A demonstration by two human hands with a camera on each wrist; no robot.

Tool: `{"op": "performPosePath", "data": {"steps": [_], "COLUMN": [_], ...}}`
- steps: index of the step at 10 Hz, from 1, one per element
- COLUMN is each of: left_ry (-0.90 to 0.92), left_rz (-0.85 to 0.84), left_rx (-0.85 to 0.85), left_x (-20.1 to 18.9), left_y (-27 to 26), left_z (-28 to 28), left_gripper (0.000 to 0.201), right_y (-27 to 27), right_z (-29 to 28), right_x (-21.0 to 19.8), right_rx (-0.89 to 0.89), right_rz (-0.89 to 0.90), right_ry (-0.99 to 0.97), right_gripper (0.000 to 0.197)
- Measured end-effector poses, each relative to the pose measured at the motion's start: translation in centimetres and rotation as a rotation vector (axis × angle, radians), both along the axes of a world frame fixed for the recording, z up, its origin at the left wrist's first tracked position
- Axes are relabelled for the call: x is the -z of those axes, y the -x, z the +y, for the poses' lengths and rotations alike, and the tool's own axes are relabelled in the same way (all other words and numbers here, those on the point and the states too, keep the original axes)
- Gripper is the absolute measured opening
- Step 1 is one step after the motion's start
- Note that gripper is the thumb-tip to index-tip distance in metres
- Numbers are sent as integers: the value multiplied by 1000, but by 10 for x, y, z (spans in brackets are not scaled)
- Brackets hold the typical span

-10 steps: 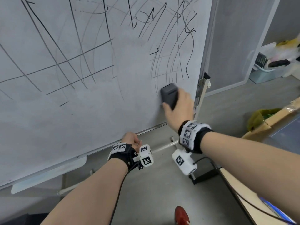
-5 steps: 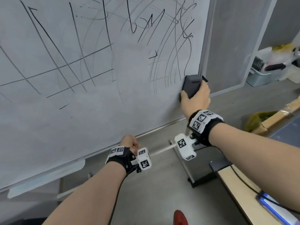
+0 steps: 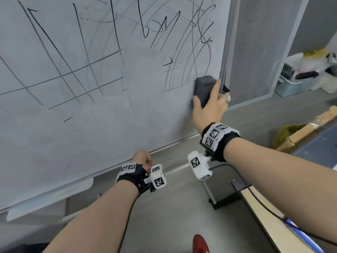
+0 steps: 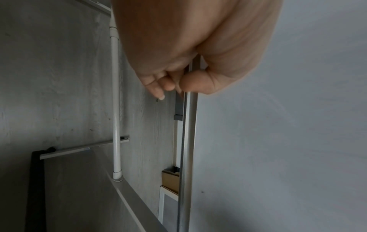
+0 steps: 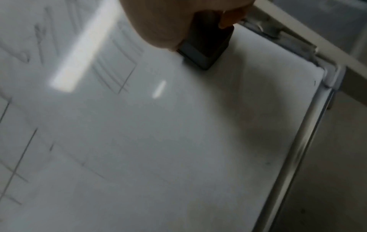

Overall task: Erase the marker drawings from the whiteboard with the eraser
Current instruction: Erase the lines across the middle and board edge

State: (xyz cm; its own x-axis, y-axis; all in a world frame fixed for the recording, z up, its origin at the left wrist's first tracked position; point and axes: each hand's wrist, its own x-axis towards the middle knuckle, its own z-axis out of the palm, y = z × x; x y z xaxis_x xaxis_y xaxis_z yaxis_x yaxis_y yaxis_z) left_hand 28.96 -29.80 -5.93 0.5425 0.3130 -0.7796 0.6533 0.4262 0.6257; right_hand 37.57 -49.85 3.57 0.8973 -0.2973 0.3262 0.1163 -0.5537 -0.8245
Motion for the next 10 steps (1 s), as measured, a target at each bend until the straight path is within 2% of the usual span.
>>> {"op": "performPosePath", "data": {"steps": [1,2,3,4,5,6,7,8,9,10], "left_ry": [14,-70,-88,-81,-57,-56,-31,6,-7,-2], "left_rz": [-5,55,56,36,43,60,65,54,51,33], "left_rx": [-23,-32,-140,-155,-164,-157,-204,-265,-258,-240], "left_x": [-1,-6,-5,-3,-4,-4,1,4,7,12], "left_y": [3,2,0,0,0,-1,-1,-3,-3,-1], "left_z": [1,2,0,-6,-7,-5,1,5,1,0], "left_gripper": [20,22,27,27,26,26,26,26,29,30], "right_y": [4,24,24,14,2,-10,-1,11,20,18], "right_z": [13,36,36,22,7,8,15,25,33,25], "right_x": [-6,1,12,13,6,-9,-7,7,23,24], "right_rx": [65,-312,-657,-459,-108,145,35,-392,-677,-603], "right_rz": [65,-187,-336,-355,-160,96,-40,-306,-340,-360], "right_ry": [38,445,782,530,138,-264,42,572,976,855], "right_gripper": [83,79,79,70,78,80,79,80,87,86]}}
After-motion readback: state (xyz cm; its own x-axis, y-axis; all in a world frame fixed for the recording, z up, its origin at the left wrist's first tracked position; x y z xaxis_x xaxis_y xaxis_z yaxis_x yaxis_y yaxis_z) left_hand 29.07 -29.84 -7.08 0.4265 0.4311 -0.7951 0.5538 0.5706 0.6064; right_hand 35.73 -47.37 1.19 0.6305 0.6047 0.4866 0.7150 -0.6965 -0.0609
